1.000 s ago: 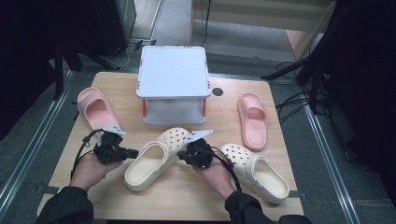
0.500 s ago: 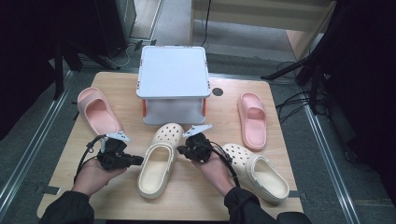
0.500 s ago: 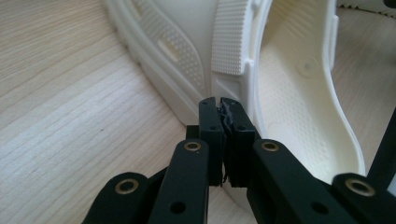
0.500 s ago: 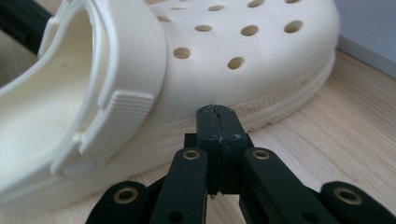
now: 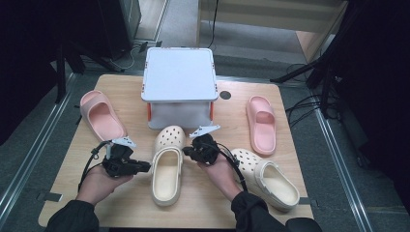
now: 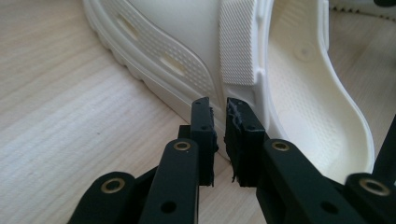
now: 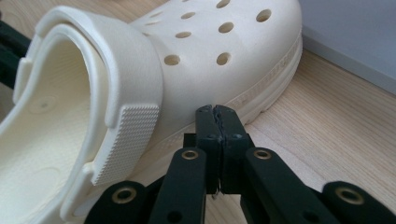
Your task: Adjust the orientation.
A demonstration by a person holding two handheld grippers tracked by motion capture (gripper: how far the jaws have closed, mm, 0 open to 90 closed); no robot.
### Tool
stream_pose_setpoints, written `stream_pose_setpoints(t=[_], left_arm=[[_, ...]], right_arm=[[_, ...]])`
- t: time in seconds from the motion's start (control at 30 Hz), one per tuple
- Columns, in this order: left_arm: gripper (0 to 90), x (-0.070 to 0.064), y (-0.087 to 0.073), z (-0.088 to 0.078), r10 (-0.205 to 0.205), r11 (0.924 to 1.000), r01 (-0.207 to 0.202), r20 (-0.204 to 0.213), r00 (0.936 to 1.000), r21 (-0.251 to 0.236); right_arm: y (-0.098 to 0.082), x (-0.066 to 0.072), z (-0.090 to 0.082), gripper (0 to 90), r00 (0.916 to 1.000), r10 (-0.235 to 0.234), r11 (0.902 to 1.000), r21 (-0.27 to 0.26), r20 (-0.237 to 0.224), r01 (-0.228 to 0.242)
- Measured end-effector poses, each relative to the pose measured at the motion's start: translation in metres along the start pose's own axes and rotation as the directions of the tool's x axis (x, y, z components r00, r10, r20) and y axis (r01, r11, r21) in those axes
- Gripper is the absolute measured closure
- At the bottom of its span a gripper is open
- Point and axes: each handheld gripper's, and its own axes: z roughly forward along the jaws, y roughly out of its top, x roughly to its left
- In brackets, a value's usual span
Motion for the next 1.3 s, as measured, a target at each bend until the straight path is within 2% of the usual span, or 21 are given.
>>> stream_pose_setpoints(t=[0.13,0.27,0.33,0.37,0.43,0.47,0.7,0.83,0.93,1.0,1.07,1.2,1.3], left_arm=[[74.1,0.003,0.001,-0.009,-0.011,0.9992,0.010,-0.004,0.9999,-0.039],[62.7,0.005,0.002,-0.012,-0.030,0.9990,0.030,-0.013,0.9995,-0.033],[61.1,0.006,0.003,-0.014,-0.033,0.9988,0.033,-0.013,0.9994,-0.037],[57.9,0.007,0.004,-0.015,-0.036,0.9987,0.036,-0.012,0.9993,-0.037],[56.0,0.007,0.005,-0.016,-0.037,0.9985,0.036,-0.013,0.9992,-0.040],[54.0,0.008,0.006,-0.017,-0.034,0.9984,0.034,-0.010,0.9994,-0.046],[49.3,0.011,0.011,-0.017,-0.027,0.9988,0.026,-0.015,0.9995,-0.042],[47.5,0.012,0.014,-0.017,-0.009,0.9992,0.008,-0.015,0.9998,-0.039],[44.8,0.012,0.016,-0.017,-0.022,0.9992,0.023,0.005,0.9997,-0.032],[44.4,0.012,0.017,-0.018,-0.016,0.9992,0.016,0.016,0.9998,-0.036],[44.4,0.012,0.018,-0.019,-0.012,0.9992,0.013,0.020,0.9997,-0.039],[44.0,0.012,0.022,-0.018,-0.003,0.9992,0.004,0.021,0.9998,-0.040],[43.9,0.012,0.024,-0.017,-0.004,0.9992,0.005,0.026,0.9996,-0.041]], right_arm=[[0.000,0.002,-0.009,82.2,0.9996,-0.027,0.9995,-0.016,-0.004,0.027],[0.000,0.000,-0.019,75.2,0.9985,-0.013,0.9995,-0.028,-0.052,0.012],[0.000,-0.001,-0.021,73.7,0.9983,-0.014,0.9995,-0.031,-0.057,0.012],[-0.002,-0.003,-0.027,69.2,0.9967,-0.006,0.9995,-0.032,-0.081,0.004],[-0.002,-0.004,-0.028,67.0,0.9957,-0.005,0.9995,-0.033,-0.093,0.002],[-0.005,-0.004,-0.033,63.0,0.9927,-0.015,0.9990,-0.043,-0.119,0.010],[-0.011,-0.004,-0.047,63.1,0.9939,-0.027,0.9987,-0.047,-0.107,0.022],[-0.013,-0.003,-0.058,63.0,0.9936,-0.025,0.9986,-0.048,-0.110,0.020],[-0.015,-0.002,-0.067,61.9,0.9934,-0.035,0.9984,-0.047,-0.109,0.030],[-0.017,-0.002,-0.073,61.5,0.9934,-0.045,0.9985,-0.036,-0.105,0.042],[-0.018,-0.002,-0.075,61.5,0.9935,-0.043,0.9987,-0.031,-0.105,0.040],[-0.027,-0.005,-0.092,61.5,0.9939,-0.031,0.9990,-0.034,-0.106,0.028],[-0.030,-0.006,-0.099,61.6,0.9944,-0.027,0.9991,-0.037,-0.102,0.023]])
